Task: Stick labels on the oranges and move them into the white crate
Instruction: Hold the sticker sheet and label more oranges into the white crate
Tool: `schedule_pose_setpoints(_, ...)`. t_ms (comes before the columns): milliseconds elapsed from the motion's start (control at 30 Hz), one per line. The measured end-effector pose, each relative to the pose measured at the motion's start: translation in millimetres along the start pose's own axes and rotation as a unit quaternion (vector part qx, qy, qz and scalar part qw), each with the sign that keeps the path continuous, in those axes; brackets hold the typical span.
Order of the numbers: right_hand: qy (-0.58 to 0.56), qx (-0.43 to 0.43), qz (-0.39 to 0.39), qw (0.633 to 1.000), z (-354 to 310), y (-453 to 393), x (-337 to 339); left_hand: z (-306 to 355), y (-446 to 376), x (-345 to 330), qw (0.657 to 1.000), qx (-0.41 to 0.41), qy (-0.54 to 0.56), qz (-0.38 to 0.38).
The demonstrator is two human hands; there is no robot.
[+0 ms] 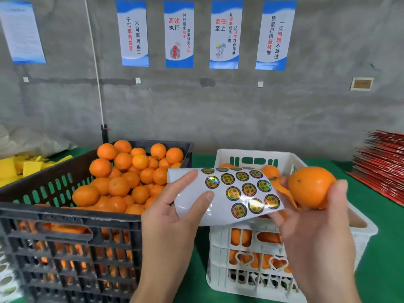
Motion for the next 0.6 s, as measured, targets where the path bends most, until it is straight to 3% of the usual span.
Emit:
schedule_pose_setpoints(100, 0.061, 0.023, -0.066, 0.996, -3.1, 1.3, -4.5, -1.5, -0.9, 0.9, 1.0, -0.016, 0.007, 0.019)
schedule_pose_setpoints(200, 0.119, 0.019, -0.127, 0.985, -1.0, 9.2, -10.8, -1.9, 2.7, -1.8, 1.0, -0.013, -0.01, -0.01)
schedule_pose_setpoints(400, 0.181, 0.032, -0.162, 0.97, 6.8, 19.3, -24.6, 11.6, 2.4, 1.3, 0.994, -0.009, -0.07, -0.089)
schedule_pose_setpoints(600, 0.2, 0.05, -0.134, 0.969, 5.5, 18.0, -25.9, 18.4, 4.3, 3.6, 0.988, -0.003, -0.092, -0.121)
Point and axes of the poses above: each hand's wrist, its own y-axis away from the middle knuckle, its own x-axis out of the back of the hand, z = x × y, the point moved 3 cm from there along -y, towards the middle knuckle, and after that the axes turned 10 degrees about y, right-handed, at the moved point
